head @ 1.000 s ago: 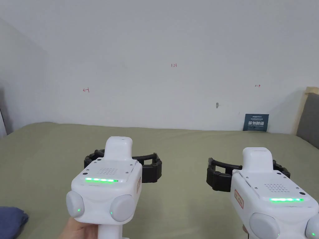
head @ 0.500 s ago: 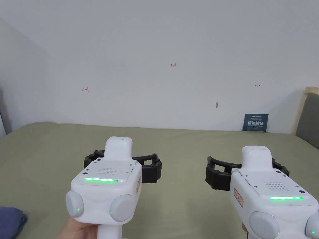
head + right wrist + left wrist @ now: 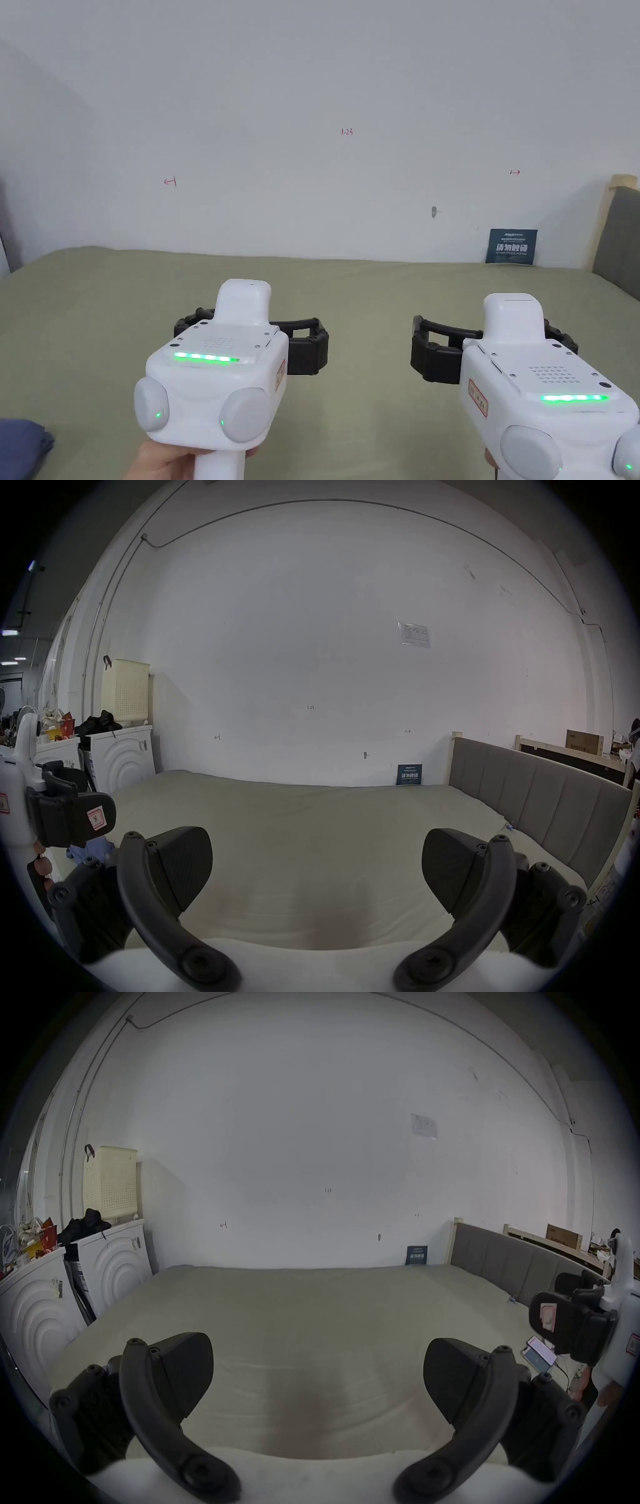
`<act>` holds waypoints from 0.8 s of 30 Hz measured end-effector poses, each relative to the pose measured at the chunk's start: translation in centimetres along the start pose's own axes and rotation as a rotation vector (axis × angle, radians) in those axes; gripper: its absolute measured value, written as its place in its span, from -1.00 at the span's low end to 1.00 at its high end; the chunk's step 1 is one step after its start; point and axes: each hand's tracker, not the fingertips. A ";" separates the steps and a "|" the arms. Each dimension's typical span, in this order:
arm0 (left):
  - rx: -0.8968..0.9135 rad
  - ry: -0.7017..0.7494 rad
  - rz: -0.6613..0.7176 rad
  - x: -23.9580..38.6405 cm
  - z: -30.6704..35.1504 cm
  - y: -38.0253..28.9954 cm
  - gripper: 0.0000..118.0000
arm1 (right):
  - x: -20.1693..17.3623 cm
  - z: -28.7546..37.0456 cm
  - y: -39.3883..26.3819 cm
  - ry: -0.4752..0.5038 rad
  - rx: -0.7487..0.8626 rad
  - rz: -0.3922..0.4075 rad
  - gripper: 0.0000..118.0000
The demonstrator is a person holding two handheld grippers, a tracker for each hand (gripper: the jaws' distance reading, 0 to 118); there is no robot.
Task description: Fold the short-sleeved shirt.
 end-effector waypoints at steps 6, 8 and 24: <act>-0.024 0.025 -0.030 -0.3 -0.5 -0.4 1.00 | 0.1 0.0 0.0 0.005 -0.003 -0.016 1.00; -0.040 0.050 -0.009 -0.2 -0.6 -0.1 1.00 | 0.1 0.0 0.0 0.007 -0.006 -0.011 1.00; 0.048 0.048 0.045 -1.4 -0.3 -0.4 1.00 | -0.3 -0.3 0.1 0.010 -0.006 0.007 1.00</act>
